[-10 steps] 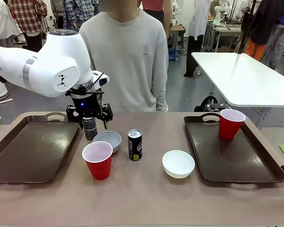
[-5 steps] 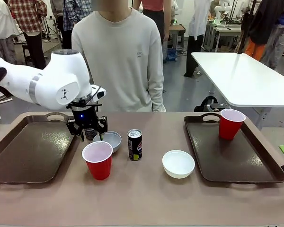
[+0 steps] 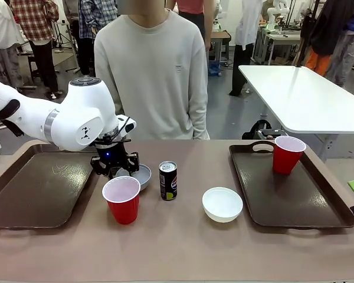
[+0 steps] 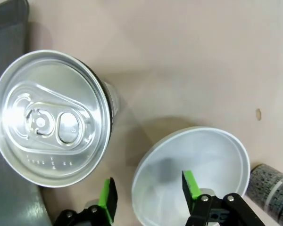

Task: Prepare tableware on both trays.
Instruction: Pick up a Picnic Bowl from the table and place it on a Handle tray.

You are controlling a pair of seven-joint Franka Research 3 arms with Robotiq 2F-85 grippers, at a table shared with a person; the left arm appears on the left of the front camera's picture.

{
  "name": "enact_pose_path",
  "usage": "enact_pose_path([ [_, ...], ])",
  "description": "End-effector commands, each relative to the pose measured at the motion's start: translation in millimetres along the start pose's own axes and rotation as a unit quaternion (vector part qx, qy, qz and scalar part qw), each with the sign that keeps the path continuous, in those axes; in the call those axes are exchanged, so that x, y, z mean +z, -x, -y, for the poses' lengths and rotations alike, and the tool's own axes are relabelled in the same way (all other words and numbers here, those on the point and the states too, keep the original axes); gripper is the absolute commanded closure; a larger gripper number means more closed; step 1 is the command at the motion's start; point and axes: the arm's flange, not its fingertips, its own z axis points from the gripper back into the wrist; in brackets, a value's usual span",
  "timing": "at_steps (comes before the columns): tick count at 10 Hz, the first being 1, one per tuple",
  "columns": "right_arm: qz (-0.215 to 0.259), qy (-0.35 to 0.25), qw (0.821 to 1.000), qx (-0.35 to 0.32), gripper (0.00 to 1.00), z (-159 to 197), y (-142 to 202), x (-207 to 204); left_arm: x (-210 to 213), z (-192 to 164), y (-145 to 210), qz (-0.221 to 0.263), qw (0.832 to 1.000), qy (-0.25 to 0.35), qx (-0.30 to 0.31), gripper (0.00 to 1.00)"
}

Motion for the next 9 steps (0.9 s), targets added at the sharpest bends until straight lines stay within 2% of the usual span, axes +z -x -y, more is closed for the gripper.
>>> enact_pose_path([
  [1,0.000,-0.007,1.000,0.004,0.00,2,1,1,-1,-1,2,0.022,1.000,0.002,-0.002,0.79],
  [2,0.000,-0.007,1.000,0.004,0.00,2,1,1,0,-1,3,0.020,1.000,0.000,-0.002,0.80],
  [3,0.000,-0.007,1.000,0.004,0.00,2,1,1,1,-1,4,0.019,1.000,0.001,-0.001,1.00],
  [7,0.000,-0.007,1.000,0.004,0.00,2,1,1,34,-6,15,0.030,0.999,0.013,0.002,1.00],
  [9,0.000,-0.007,1.000,0.004,0.00,2,1,1,79,-15,28,0.050,0.998,0.026,0.002,1.00],
])
